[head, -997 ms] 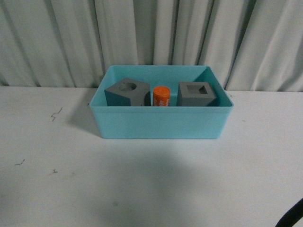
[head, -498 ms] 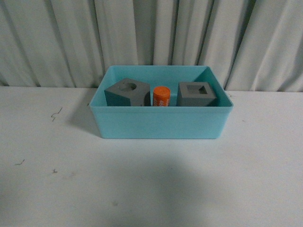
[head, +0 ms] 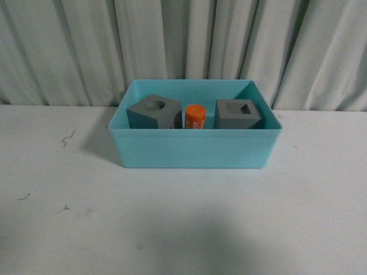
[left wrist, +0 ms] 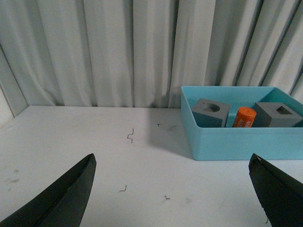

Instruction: Place gray and orange parts in blue box

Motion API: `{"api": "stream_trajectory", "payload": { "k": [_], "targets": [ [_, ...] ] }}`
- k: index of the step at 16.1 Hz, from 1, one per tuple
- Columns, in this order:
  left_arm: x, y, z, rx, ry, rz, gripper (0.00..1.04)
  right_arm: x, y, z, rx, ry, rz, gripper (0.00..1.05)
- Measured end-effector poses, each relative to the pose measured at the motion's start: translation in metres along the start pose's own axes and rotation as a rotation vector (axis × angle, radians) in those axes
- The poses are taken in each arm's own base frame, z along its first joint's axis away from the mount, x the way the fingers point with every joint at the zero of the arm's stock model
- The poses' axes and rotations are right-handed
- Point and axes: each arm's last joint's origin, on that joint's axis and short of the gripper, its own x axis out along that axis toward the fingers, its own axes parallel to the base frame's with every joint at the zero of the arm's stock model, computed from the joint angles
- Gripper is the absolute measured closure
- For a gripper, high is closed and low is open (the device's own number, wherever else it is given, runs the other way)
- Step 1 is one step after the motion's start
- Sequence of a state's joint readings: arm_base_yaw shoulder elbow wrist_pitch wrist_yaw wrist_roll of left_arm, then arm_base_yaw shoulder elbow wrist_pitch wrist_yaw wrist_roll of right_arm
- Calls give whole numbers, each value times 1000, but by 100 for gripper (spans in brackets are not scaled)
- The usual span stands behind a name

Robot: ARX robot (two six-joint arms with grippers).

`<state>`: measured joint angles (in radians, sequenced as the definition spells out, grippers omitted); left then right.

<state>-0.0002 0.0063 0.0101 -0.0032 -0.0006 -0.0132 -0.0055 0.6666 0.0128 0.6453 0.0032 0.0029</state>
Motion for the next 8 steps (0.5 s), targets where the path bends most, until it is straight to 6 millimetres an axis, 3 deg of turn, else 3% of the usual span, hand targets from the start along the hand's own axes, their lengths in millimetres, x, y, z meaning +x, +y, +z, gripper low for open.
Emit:
{"api": "stream_trajectory", "payload": {
  "k": [8],
  "targets": [
    [0, 0, 0, 0, 0, 0, 7, -21, 0, 6, 0, -23, 0, 103]
  ]
}}
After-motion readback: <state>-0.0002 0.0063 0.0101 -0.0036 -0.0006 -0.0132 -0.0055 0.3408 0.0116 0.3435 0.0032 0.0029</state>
